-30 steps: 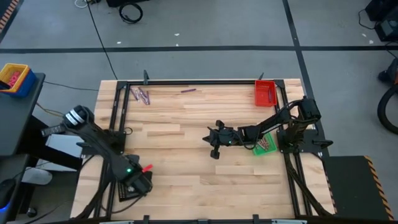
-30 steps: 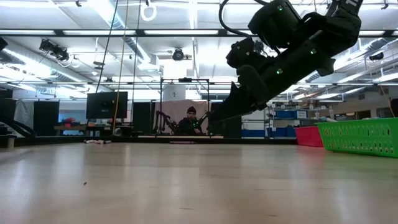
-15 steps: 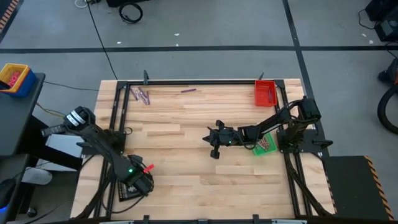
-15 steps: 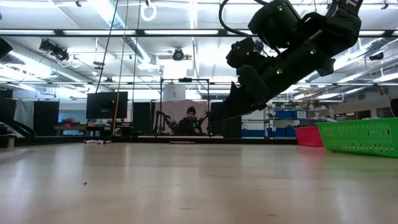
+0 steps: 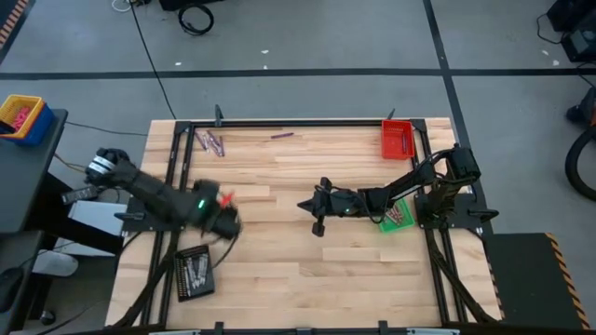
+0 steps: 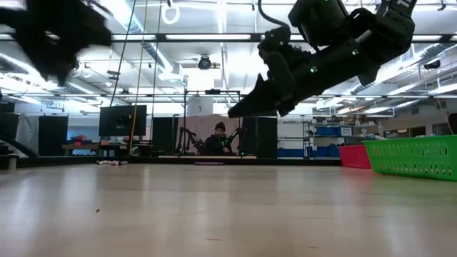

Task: Sort crayons
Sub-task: Put the purple crayon into the red bin

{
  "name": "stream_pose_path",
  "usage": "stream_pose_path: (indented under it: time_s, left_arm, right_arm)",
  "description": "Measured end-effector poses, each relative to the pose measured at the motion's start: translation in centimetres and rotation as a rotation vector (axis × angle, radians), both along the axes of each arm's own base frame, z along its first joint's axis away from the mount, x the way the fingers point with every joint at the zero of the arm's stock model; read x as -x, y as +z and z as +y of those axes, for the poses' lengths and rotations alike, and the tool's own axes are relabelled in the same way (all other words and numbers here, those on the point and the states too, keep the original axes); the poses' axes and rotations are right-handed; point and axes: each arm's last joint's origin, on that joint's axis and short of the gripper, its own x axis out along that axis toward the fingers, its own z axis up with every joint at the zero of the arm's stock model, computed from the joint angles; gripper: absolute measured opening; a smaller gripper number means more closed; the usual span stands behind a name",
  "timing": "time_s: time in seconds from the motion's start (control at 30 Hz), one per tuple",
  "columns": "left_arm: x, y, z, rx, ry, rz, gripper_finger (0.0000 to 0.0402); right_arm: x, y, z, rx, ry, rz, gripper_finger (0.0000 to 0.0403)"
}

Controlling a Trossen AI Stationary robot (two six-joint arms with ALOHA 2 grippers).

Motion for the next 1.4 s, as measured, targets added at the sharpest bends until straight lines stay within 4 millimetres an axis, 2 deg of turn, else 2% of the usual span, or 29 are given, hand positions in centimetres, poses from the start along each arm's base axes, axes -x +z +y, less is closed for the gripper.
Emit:
stream_pose_path:
  time_s: [0.17, 0.33, 0.47, 0.57, 0.67, 0.77, 0.97, 1.1, 1.23, 1.4]
  left_arm:
    - [-1.8, -1.4, 7.8, -0.089, 0.057, 0.004, 0.0166]
    - [-3.2, -3.0, 16.3, -0.135, 0.04, -0.144, 0.0166]
    - [-1.7, -3.7, 22.2, -0.23, 0.136, -0.224, 0.0166]
    - [0.5, -4.6, 24.9, -0.266, 0.25, -0.224, 0.0166]
    - [2.2, -5.9, 26.0, -0.281, 0.329, -0.222, 0.0166]
    - [2.9, -7.5, 26.2, -0.309, 0.353, -0.256, 0.0166]
    - [3.3, -10.0, 25.9, -0.375, 0.328, -0.339, 0.0166]
    - [3.6, -10.6, 25.8, -0.357, 0.315, -0.362, 0.0166]
    - [3.2, -11.1, 25.9, -0.336, 0.278, -0.354, 0.0166]
    - [2.8, -13.4, 26.1, -0.263, 0.262, -0.291, 0.0166]
  right_arm:
    - [0.0, 0.1, 0.0, -0.001, 0.0, -0.011, 0.0012]
    - [0.1, -0.1, 0.1, 0.044, 0.019, 0.026, 0.0011]
    - [0.1, -0.2, 0.1, 0.057, 0.025, 0.039, 0.0012]
    - [0.1, -0.3, 0.1, 0.058, 0.026, 0.047, 0.0012]
    - [0.2, -0.4, 0.1, 0.062, 0.028, 0.056, 0.0011]
    - [0.2, -0.4, 0.1, 0.075, 0.033, 0.058, 0.0011]
    - [0.2, -0.3, 0.0, 0.076, 0.029, 0.055, 0.0012]
    - [0.1, -0.3, -0.4, 0.075, 0.019, 0.046, 0.0011]
    - [0.0, -0.1, -0.7, 0.073, 0.008, 0.028, 0.0012]
    - [-0.1, 0.1, -1.0, 0.071, -0.001, 0.009, 0.0012]
